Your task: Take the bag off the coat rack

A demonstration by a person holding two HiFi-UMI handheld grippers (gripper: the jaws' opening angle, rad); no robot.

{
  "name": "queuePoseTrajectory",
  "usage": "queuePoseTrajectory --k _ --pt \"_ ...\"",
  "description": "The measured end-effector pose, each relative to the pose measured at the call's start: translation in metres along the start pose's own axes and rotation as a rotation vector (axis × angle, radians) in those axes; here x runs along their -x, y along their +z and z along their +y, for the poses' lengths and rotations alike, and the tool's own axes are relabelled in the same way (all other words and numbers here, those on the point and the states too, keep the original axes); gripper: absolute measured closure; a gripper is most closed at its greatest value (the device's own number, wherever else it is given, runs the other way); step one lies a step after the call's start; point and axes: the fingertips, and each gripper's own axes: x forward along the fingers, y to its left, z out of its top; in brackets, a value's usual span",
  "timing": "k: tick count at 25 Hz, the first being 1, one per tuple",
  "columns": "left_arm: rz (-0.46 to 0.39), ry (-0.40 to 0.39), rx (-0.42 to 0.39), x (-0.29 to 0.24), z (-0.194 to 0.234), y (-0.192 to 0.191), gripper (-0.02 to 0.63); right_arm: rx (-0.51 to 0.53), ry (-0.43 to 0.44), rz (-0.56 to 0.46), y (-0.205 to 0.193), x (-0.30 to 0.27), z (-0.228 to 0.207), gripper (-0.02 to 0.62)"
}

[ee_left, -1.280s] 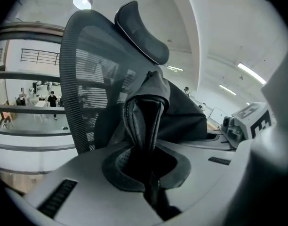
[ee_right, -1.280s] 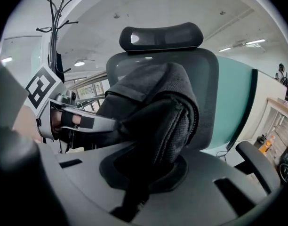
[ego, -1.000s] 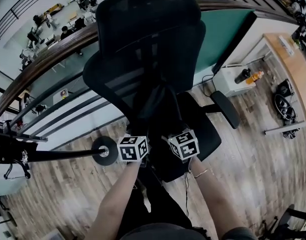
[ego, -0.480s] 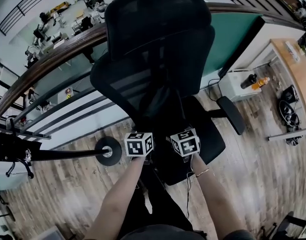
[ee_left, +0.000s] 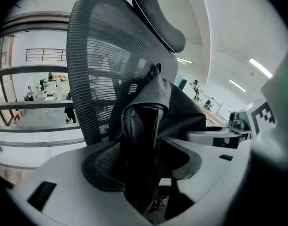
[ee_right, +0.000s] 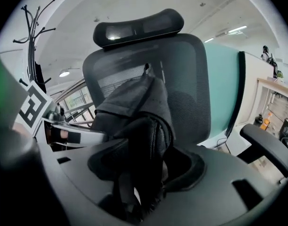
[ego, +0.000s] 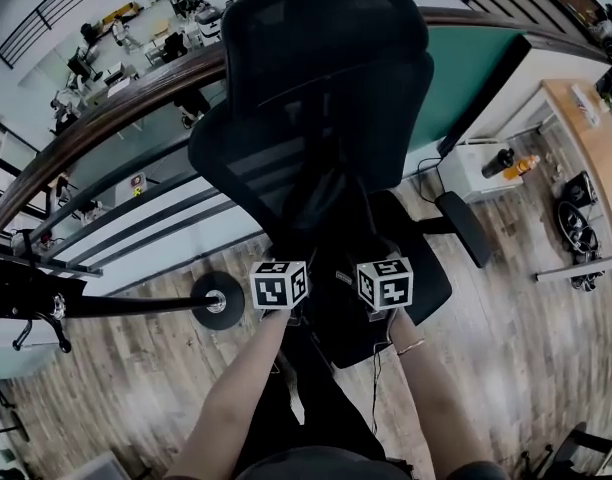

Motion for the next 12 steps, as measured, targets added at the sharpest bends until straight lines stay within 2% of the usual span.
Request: queuePoseTrajectory --k 4,12 --pt "-0.045 -0.006 -0.003 0.016 0.000 0.010 0.370 -0.022 -0.040 -0.055 0.010 0.020 -0.006 0.359" --pt "-0.101 -0.023 -0.093 0.052 0.000 0.027 0.371 -0.054 -0.125 -0.127 0.020 0.054 0.003 0.360"
